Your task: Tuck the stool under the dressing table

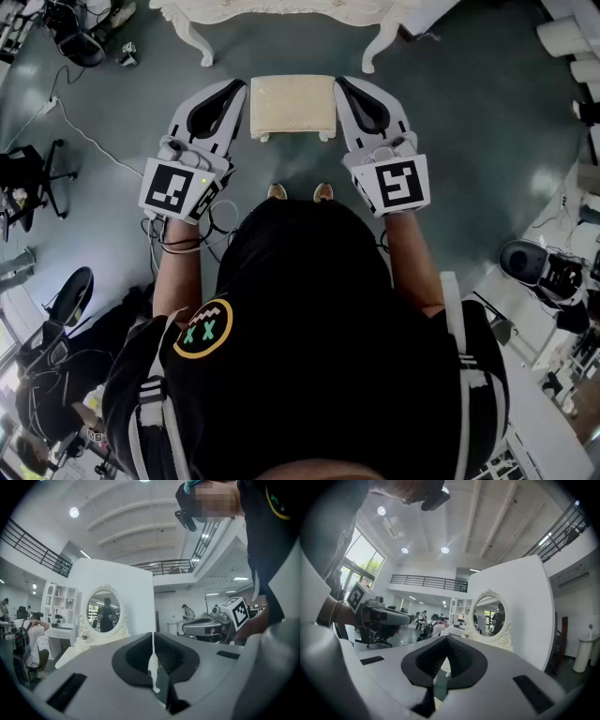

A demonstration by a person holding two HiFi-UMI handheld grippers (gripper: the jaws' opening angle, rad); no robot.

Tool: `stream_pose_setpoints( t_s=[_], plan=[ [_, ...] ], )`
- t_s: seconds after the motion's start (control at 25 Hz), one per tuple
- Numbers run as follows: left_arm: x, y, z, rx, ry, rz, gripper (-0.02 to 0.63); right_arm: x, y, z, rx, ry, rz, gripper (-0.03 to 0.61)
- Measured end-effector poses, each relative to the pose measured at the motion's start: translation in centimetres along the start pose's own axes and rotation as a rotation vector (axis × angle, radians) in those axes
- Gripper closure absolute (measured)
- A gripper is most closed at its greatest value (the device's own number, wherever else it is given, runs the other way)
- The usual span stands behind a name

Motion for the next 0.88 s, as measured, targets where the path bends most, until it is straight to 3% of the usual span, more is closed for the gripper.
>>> stream_pose_setpoints(
  t_s=[0.88],
  plan=[
    [0.27, -0.07, 0.11, -0.01, 0.003, -0.003, 0.584, 0.23, -0.24, 0.25, -0.016, 0.005, -0.002, 0.558]
  ],
)
Point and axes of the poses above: the fingertips, and each gripper's own axes: y backward along the fingers, z to its left, x out of its underside, the point moved 6 cm from there along y, backward along the fingers, and after that the axes turned 15 degrees about y, right-handed, at the moved point
